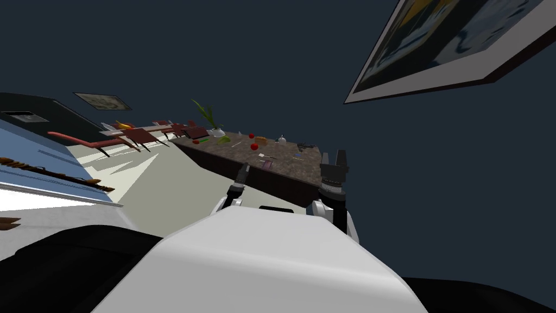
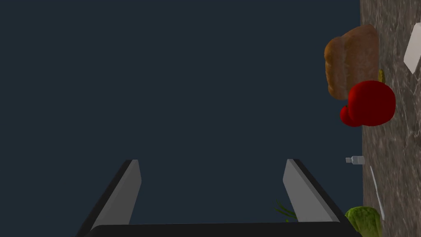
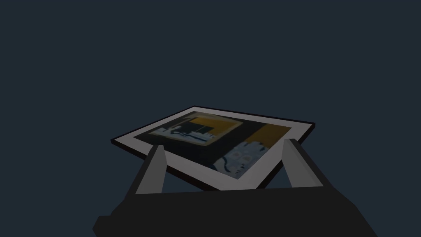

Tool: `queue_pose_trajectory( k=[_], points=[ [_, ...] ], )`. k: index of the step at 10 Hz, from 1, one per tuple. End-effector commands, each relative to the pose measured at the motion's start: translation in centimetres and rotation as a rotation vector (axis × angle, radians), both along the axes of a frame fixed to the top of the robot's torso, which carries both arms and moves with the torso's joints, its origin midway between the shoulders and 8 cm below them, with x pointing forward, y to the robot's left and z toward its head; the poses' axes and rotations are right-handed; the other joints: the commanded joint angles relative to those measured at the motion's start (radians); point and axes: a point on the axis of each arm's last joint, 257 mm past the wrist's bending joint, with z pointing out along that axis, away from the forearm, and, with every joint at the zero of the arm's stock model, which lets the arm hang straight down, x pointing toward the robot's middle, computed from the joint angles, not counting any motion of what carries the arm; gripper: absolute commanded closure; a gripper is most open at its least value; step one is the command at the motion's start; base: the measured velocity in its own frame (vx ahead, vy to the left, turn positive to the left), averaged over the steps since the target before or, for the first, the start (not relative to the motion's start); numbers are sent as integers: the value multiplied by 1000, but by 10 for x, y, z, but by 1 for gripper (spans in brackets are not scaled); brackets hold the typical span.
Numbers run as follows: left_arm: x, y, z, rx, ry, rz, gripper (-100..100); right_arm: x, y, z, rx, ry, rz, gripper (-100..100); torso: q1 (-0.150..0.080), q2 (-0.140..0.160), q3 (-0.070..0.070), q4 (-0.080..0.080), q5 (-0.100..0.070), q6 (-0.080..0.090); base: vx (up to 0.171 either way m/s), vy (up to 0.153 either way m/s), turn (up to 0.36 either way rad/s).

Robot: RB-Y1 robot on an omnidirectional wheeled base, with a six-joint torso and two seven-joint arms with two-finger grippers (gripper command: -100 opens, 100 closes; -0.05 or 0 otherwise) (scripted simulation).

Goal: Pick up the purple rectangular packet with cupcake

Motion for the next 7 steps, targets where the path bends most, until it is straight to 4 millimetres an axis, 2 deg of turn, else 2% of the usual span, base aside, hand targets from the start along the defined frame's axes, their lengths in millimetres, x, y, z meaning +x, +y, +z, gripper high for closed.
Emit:
queue_pose_trajectory(
  k=[1,2,3,4,5,7],
  points=[
    [1,-2,-12,-3,22,-2,-100,0,0,0,0,0,0,0,0,0,0,0,0,0,33,-2,-43],
    [3,-4,-27,-10,47,-8,-100,0,0,0,0,0,0,0,0,0,0,0,0,0,33,0,-80],
    [3,-4,-27,-10,47,-8,-100,0,0,0,0,0,0,0,0,0,0,0,0,0,24,3,-41],
    [4,-7,-41,-18,70,-16,-100,0,0,0,0,0,0,0,0,1,0,0,0,0,30,5,-92],
    [4,-7,-43,-18,72,-16,-100,0,0,0,0,0,0,0,0,1,0,0,0,0,26,7,-37],
    [6,-18,-62,-36,99,-39,-100,0,0,0,0,0,0,0,1,1,0,0,0,0,37,29,-109]
  ],
)
